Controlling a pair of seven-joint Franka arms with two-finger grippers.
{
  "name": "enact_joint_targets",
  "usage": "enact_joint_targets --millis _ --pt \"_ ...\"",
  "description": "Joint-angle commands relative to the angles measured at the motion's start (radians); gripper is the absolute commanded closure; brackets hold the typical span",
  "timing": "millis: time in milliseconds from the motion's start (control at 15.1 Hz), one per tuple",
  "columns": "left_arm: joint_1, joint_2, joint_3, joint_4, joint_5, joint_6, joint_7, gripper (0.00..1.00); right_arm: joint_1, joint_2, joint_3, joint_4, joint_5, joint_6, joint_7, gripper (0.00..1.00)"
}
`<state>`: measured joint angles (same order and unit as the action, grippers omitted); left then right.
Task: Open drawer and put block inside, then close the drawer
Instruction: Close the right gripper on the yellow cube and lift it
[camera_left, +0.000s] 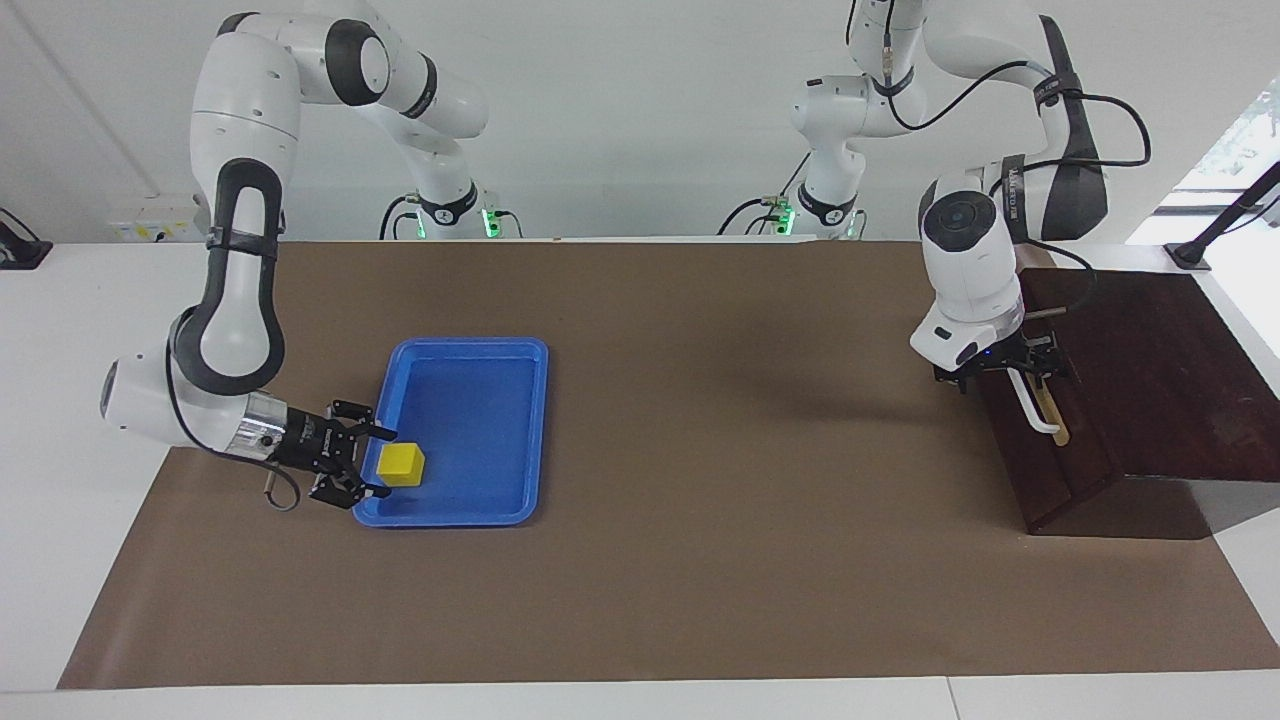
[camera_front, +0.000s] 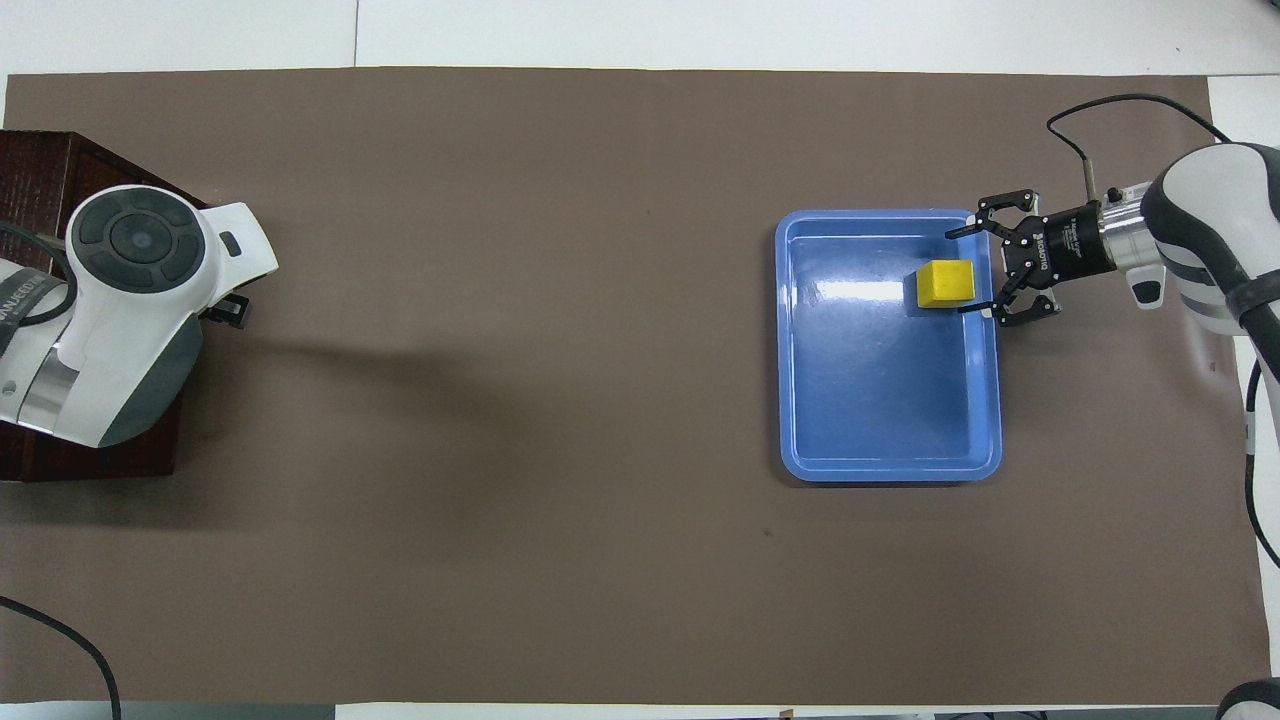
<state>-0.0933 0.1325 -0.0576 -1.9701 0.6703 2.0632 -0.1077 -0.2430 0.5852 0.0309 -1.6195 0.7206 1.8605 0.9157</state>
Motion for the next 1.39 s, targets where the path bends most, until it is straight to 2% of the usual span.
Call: enact_joint_targets --millis 0,397,595,661,727,793,859,1322 --pt "0.02 0.012 -0.002 -0.015 0.046 0.025 -0.02 0.0 -0.012 0.013 0.001 0.013 0.017 0.006 -0.014 0.0" --pt "0.037 0.03 0.001 -0.015 0.051 0.026 -0.112 0.0 -0.012 0.012 0.001 0.01 0.019 0.009 -0.012 0.0" --pt "0.043 0.032 0.001 -0.024 0.052 0.026 -0.122 0.0 -0.012 0.012 0.001 0.003 0.016 0.034 -0.014 0.16" --pt "0.046 0.03 0.001 -0.032 0.052 0.029 -0.122 0.0 -0.01 0.012 0.001 0.001 0.016 0.035 -0.014 0.27" --pt "0.047 0.027 0.001 -0.041 0.052 0.04 -0.122 0.0 -0.012 0.012 0.001 0.001 0.017 0.035 -0.014 0.51" --pt "0.047 0.024 0.001 -0.056 0.052 0.057 -0.122 0.0 -0.012 0.012 0.001 0.0 0.019 0.035 -0.014 0.83" --pt "0.058 0.024 0.001 -0.067 0.052 0.064 -0.122 0.0 -0.012 0.012 0.001 0.001 0.019 0.035 -0.014 1.0" --pt "0.047 0.027 -0.004 -0.072 0.051 0.068 -0.132 0.0 0.001 -0.014 0.003 0.012 0.019 0.017 0.008 1.0"
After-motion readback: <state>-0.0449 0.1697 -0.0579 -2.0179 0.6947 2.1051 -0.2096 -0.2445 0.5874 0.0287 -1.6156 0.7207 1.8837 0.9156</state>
